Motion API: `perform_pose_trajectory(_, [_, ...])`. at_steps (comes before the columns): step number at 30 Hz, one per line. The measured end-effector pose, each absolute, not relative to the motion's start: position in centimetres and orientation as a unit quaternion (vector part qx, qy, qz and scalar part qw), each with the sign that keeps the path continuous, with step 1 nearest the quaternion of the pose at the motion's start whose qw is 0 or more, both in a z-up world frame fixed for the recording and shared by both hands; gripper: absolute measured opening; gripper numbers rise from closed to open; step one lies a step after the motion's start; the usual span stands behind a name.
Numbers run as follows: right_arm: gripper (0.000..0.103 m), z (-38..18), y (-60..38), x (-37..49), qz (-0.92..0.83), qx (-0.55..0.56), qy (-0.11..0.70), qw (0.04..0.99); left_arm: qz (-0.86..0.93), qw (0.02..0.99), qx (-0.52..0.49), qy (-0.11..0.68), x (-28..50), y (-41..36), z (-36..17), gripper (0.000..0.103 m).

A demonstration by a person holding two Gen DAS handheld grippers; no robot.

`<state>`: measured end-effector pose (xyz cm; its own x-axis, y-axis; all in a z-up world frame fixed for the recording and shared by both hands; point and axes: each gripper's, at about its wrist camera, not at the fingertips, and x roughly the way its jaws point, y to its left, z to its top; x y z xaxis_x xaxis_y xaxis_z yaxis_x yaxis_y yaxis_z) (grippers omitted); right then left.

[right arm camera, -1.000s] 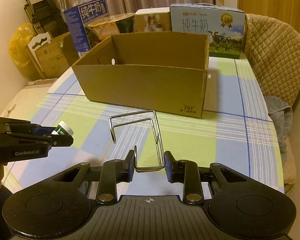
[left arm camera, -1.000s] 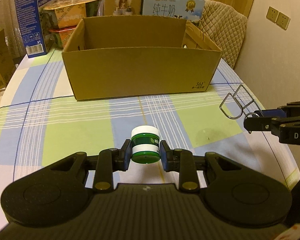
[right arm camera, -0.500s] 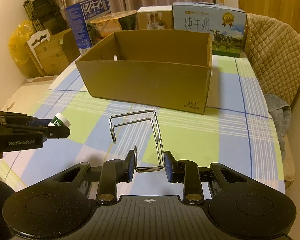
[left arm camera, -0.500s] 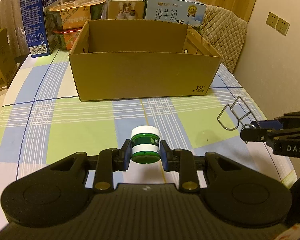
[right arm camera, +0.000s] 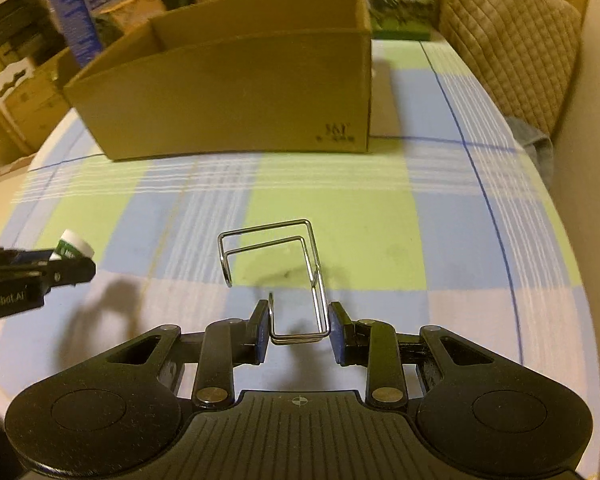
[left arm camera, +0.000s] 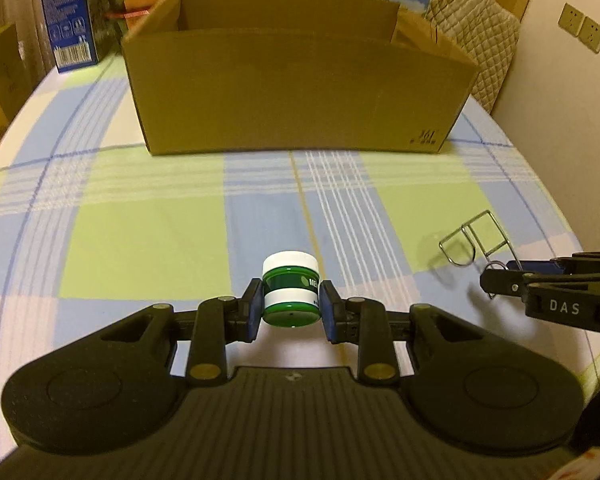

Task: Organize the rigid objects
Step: 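Carry the battery toward the box with the left gripper while the right carries the wire holder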

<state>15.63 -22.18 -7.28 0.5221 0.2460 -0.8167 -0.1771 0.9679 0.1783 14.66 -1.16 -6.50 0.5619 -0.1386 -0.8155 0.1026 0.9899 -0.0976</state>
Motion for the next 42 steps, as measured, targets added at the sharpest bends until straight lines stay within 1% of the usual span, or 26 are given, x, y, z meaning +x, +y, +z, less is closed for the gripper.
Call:
perform_pose_trajectory(9, [0.027,-9.5,-22.9,15.9,0.126,0.052,0.460,0.878,-0.072,0.876,-0.023,0.476,15.4,-1.1,-8.7,0.025])
perform_pose_trajectory(10, [0.029,-9.5,-22.9,15.8,0.129,0.051,0.457,0.879,-0.072,0.876,-0.024,0.476,15.4,-1.1,-8.8,0.025])
perform_pose_trajectory(12, [0.035,-9.6,-22.7,15.6,0.139,0.041,0.449,0.882,-0.073,0.876,-0.025,0.475,15.5,-1.3,-8.8,0.025])
perform_pose_trajectory(13, [0.045,-9.6,-22.6,15.5,0.145,0.035,0.448,0.882,-0.074,0.876,-0.026,0.475,15.4,-1.3,-8.8,0.025])
perform_pose_trajectory(14, [0.059,-9.7,-22.5,15.4,0.153,0.027,0.447,0.881,-0.075,0.876,-0.026,0.475,15.5,-1.3,-8.9,0.025])
perform_pose_trajectory(15, [0.064,-9.8,-22.4,15.3,0.160,0.018,0.445,0.881,-0.076,0.877,-0.026,0.474,15.4,-1.4,-8.8,0.025])
perform_pose_trajectory(17, [0.068,-10.0,-22.5,15.1,0.169,0.011,0.440,0.882,-0.078,0.877,-0.027,0.474,15.4,-1.4,-8.8,0.025])
perform_pose_trajectory(20, [0.072,-10.1,-22.6,15.3,0.174,0.013,0.434,0.884,-0.077,0.877,-0.027,0.473,15.4,-1.5,-8.8,0.025])
perform_pose_trajectory(25, [0.073,-9.9,-21.9,15.9,0.174,0.012,0.420,0.891,-0.074,0.879,-0.028,0.470,15.6,-1.7,-8.7,0.025])
perform_pose_trajectory(34, [0.071,-10.8,-20.4,16.7,0.168,-0.043,0.406,0.897,-0.076,0.881,-0.025,0.466,16.0,-1.9,-8.6,0.025])
perform_pose_trajectory(36, [0.068,-10.9,-20.4,16.5,0.167,-0.050,0.399,0.900,-0.075,0.881,-0.024,0.466,16.0,-1.9,-8.9,0.025])
perform_pose_trajectory(37, [0.064,-11.0,-20.4,16.5,0.168,-0.052,0.397,0.901,-0.076,0.881,-0.025,0.466,16.0,-1.8,-9.0,0.025])
perform_pose_trajectory(39, [0.061,-11.0,-20.2,16.4,0.169,-0.060,0.392,0.902,-0.076,0.882,-0.026,0.465,16.0,-1.8,-9.2,0.025])
perform_pose_trajectory(40, [0.057,-11.0,-20.2,16.3,0.170,-0.062,0.390,0.903,-0.076,0.882,-0.026,0.465,16.0,-1.8,-9.3,0.025])
perform_pose_trajectory(41, [0.051,-11.0,-20.1,16.4,0.172,-0.060,0.391,0.902,-0.077,0.882,-0.027,0.465,16.0,-1.7,-9.4,0.025])
perform_pose_trajectory(42, [0.050,-10.9,-20.1,16.4,0.172,-0.057,0.392,0.902,-0.077,0.881,-0.028,0.466,16.0,-1.7,-9.6,0.025])
